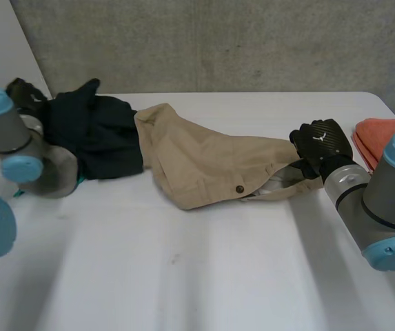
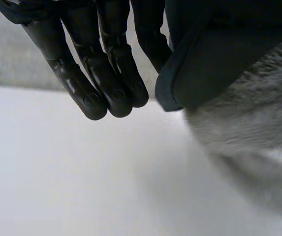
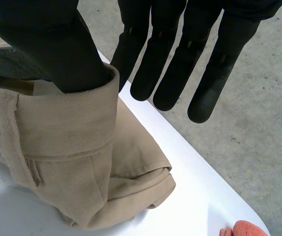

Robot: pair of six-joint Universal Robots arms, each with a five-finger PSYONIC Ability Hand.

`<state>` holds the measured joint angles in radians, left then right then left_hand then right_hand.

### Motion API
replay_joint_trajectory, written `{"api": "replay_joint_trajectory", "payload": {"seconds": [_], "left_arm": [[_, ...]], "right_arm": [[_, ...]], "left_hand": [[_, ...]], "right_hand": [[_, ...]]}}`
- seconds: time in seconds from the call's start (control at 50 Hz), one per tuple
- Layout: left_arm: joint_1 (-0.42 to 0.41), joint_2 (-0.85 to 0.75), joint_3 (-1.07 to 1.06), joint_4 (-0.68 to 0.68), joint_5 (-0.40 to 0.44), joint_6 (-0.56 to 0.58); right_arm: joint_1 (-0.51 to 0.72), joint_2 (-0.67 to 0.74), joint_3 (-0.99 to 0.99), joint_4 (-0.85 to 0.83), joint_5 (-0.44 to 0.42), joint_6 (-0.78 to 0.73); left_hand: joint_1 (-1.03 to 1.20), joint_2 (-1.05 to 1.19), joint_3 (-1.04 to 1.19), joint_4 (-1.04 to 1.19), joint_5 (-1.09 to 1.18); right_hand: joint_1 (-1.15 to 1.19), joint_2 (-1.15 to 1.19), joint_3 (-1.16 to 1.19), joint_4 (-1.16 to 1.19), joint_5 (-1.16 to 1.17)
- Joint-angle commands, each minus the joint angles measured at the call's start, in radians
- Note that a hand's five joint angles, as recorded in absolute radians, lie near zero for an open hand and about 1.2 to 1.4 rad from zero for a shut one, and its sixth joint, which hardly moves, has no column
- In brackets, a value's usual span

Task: Fold the laundry.

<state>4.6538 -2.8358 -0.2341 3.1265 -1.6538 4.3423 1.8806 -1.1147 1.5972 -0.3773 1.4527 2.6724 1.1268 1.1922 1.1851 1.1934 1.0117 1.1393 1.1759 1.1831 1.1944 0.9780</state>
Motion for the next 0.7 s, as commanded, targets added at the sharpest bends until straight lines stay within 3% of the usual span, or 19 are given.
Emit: {"api": "replay_joint_trajectory", "payload": {"seconds": [0.02, 0.18, 0.32, 0.34, 0.4, 0.52, 0.6, 0.7], "left_arm": [[0.065, 0.102, -0.074, 0.012, -0.029, 0.005], [0.118, 0.211, -0.151, 0.13, -0.021, 0.005], [0.065, 0.3, -0.307, 0.121, 0.032, -0.059], [0.048, 0.331, -0.356, 0.124, 0.051, -0.088], [0.022, 0.409, -0.436, 0.144, 0.06, -0.16], [-0.03, 0.553, -0.518, 0.161, 0.058, -0.354], [-0.075, 0.601, -0.524, 0.094, 0.135, -0.473], [-0.116, 0.551, -0.481, -0.118, 0.288, -0.55]], "right_arm": [[0.002, 0.0, -0.002, 0.0, 0.0, 0.001], [0.008, -0.004, -0.003, 0.002, 0.0, 0.001], [0.015, -0.007, -0.003, 0.003, 0.0, 0.001], [0.015, -0.007, -0.003, 0.003, 0.001, 0.001], [0.011, -0.011, -0.003, 0.003, 0.001, 0.001], [0.005, -0.014, -0.006, 0.003, 0.001, 0.003], [0.006, -0.014, -0.006, 0.003, 0.001, 0.003], [0.009, -0.014, -0.003, 0.005, 0.001, 0.003]], "left_hand": [[0.269, 0.204, 0.211, 0.203, 0.21], [0.269, 0.204, 0.211, 0.203, 0.21], [0.261, 0.196, 0.203, 0.194, 0.202], [-0.251, -0.316, -0.309, -0.317, -0.31], [-0.952, -1.018, -1.011, -1.019, -1.012], [-0.952, -1.018, -1.011, -1.019, -1.012], [-0.952, -1.018, -1.011, -1.019, -1.012], [-0.952, -1.018, -1.011, -1.019, -1.012]], "right_hand": [[0.257, 0.22, 0.213, 0.202, 0.244], [0.257, 0.22, 0.213, 0.202, 0.244], [0.257, 0.22, 0.213, 0.202, 0.244], [0.257, 0.22, 0.213, 0.202, 0.244], [0.257, 0.22, 0.213, 0.202, 0.244], [0.257, 0.22, 0.213, 0.202, 0.244], [0.257, 0.22, 0.213, 0.202, 0.244], [0.257, 0.22, 0.213, 0.202, 0.244]]}}
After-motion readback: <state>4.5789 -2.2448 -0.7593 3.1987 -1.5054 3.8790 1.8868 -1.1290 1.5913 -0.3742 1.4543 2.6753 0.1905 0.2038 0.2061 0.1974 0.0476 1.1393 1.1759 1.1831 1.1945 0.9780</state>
